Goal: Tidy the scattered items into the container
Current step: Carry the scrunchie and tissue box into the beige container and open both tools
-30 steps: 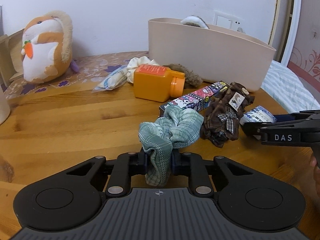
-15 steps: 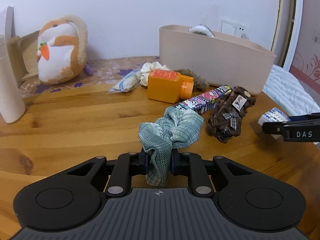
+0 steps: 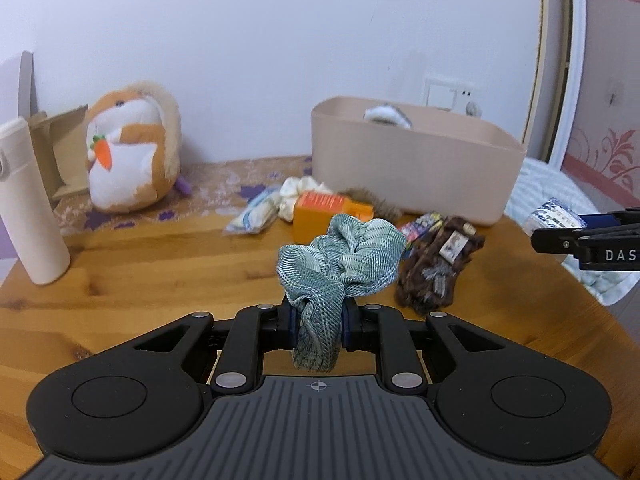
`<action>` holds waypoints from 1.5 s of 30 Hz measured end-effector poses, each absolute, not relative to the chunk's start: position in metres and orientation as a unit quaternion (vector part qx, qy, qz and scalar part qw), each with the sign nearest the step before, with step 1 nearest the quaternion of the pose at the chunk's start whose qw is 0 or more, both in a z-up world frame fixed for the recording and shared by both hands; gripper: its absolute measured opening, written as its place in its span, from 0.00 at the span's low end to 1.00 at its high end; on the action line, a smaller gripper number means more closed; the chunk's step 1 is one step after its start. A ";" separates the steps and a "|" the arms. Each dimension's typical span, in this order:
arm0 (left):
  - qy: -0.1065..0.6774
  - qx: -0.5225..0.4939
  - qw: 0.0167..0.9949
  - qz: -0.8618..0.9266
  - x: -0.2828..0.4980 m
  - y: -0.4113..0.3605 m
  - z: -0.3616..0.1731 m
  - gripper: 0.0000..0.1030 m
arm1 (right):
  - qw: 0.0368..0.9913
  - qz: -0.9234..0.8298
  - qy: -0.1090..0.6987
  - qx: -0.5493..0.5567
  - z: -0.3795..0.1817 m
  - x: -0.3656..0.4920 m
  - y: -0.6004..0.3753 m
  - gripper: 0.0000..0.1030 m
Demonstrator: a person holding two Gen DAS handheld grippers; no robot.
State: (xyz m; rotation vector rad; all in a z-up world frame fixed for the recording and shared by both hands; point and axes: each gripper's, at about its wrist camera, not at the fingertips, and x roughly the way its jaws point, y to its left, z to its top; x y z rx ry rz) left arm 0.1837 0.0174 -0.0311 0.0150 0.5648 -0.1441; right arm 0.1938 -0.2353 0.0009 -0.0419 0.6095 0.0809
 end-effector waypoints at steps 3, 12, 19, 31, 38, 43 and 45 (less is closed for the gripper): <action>0.264 0.012 0.962 -0.072 0.184 0.014 -0.021 0.18 | 0.956 0.041 0.290 -0.026 0.011 0.193 -0.235 0.62; 0.210 0.035 0.975 -0.060 0.206 -0.006 0.011 0.18 | 0.967 0.025 0.253 -0.016 0.042 0.198 -0.248 0.62; 0.173 0.053 0.981 -0.067 0.236 -0.032 0.042 0.18 | 0.977 0.013 0.212 0.008 0.070 0.210 -0.262 0.62; 0.140 0.069 0.985 -0.071 0.298 -0.084 0.064 0.19 | 0.983 -0.002 0.183 0.026 0.086 0.256 -0.275 0.62; 0.198 0.068 0.974 -0.086 0.359 -0.100 0.050 0.19 | 0.979 -0.020 0.204 0.011 0.076 0.299 -0.280 0.62; 0.251 0.084 0.959 -0.097 0.400 -0.112 0.031 0.19 | 0.968 -0.021 0.250 0.002 0.058 0.336 -0.286 0.62; 0.263 0.091 0.956 -0.095 0.407 -0.121 0.029 0.19 | 0.965 -0.034 0.262 -0.010 0.052 0.349 -0.288 0.62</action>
